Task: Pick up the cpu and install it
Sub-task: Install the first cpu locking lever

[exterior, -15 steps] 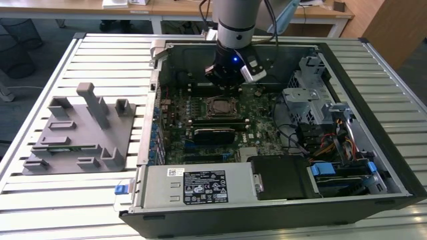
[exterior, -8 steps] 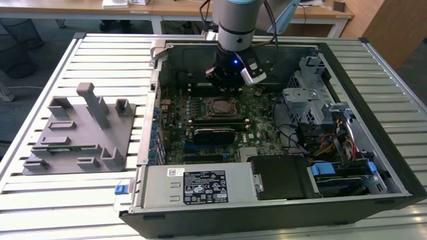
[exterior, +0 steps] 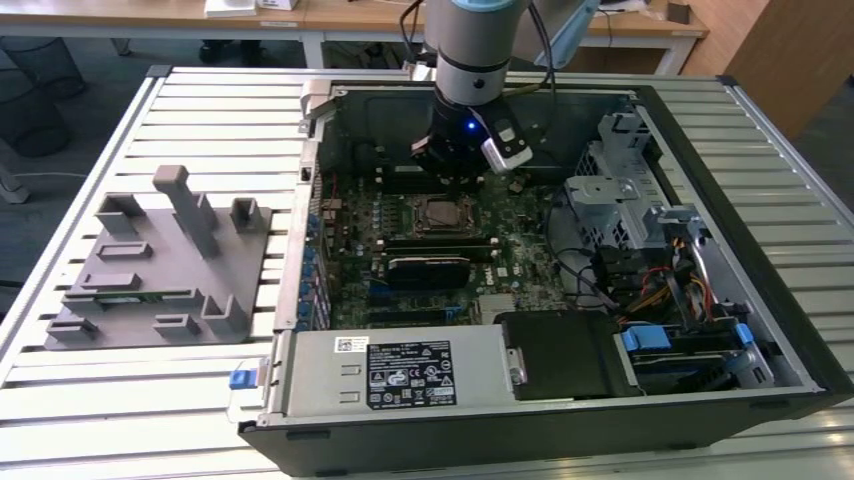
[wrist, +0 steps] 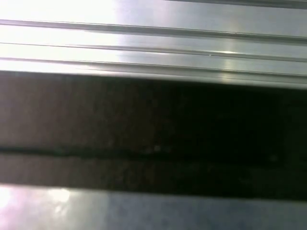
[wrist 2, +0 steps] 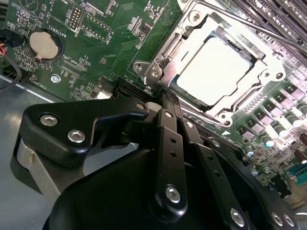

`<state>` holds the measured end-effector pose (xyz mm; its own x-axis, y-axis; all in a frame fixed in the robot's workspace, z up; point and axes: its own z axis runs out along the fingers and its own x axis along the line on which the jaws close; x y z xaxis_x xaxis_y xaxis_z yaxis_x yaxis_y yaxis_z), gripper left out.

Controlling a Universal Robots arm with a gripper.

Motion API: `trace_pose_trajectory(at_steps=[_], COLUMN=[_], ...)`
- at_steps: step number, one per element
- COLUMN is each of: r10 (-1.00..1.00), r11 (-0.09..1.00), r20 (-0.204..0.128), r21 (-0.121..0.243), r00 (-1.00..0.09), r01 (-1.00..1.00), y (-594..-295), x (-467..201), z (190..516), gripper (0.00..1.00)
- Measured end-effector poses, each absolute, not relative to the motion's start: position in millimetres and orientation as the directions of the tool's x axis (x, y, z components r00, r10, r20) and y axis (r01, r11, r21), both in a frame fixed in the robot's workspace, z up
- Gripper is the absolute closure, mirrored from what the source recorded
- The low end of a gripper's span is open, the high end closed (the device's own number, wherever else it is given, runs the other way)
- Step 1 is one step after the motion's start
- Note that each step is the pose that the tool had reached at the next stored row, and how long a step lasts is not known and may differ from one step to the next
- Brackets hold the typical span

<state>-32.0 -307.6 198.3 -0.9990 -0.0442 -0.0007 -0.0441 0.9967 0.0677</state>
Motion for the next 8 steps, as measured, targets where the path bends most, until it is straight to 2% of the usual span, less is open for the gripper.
trace_pose_trajectory(at_steps=[8], r10=[-0.044], r11=[0.997], r20=[-0.001], r21=[0.066], r00=[-0.999], r01=[-0.044], y=[-307.4], x=[-31.9], z=[202.3], gripper=[0.89])
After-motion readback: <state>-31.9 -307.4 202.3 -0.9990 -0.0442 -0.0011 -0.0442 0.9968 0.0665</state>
